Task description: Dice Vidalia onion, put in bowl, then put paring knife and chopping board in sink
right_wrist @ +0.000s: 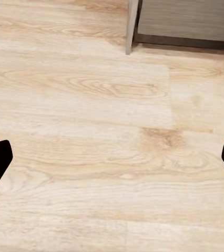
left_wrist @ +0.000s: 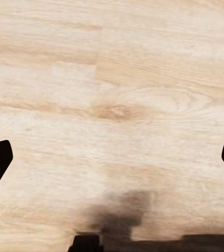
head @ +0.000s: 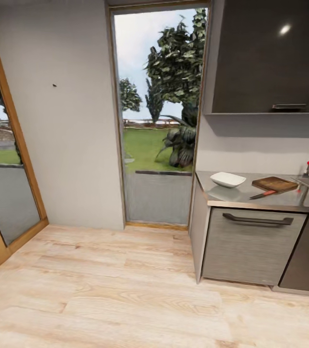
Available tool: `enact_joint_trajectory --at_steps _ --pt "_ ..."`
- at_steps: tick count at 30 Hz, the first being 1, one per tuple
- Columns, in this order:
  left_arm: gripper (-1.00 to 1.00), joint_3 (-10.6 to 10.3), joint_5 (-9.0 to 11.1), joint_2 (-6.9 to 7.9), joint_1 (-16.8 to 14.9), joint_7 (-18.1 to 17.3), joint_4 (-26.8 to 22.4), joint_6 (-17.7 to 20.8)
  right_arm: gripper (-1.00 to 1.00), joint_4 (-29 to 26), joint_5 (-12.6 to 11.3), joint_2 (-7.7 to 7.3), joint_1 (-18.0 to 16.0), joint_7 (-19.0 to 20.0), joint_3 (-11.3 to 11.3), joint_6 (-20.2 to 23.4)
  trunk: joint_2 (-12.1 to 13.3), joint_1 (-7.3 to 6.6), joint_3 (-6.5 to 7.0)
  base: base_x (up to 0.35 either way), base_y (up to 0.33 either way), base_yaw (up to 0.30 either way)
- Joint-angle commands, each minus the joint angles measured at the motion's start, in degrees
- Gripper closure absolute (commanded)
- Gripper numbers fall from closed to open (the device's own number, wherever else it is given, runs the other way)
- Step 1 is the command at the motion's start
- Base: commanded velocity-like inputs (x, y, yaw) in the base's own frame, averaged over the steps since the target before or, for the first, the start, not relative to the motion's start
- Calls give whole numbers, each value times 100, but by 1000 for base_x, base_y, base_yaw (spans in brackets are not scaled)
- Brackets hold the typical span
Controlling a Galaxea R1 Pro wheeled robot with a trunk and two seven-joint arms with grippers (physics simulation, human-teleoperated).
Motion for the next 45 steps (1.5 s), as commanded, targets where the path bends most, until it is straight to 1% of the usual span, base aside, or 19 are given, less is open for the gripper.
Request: enact_joint_trajectory --at_steps 1,18,35,45 --pt "-100 -1 0 -3 0 0 -3 -11 -100 3 3 0 -2 -14 3 -16 -3 0 -5 0 -317 -1" --pt "-100 5 8 -6 0 0 50 -11 -100 3 6 9 -2 -14 3 -16 -3 0 -5 0 -317 0" --pt "-100 -1 -1 -42 0 0 104 -57 -100 10 6 9 -2 -14 12 -16 -3 0 -4 0 -318 -1" --pt "-100 -1 0 -46 0 0 106 -81 -100 10 6 9 -2 -14 12 -16 -3 0 39 0 -319 -180"
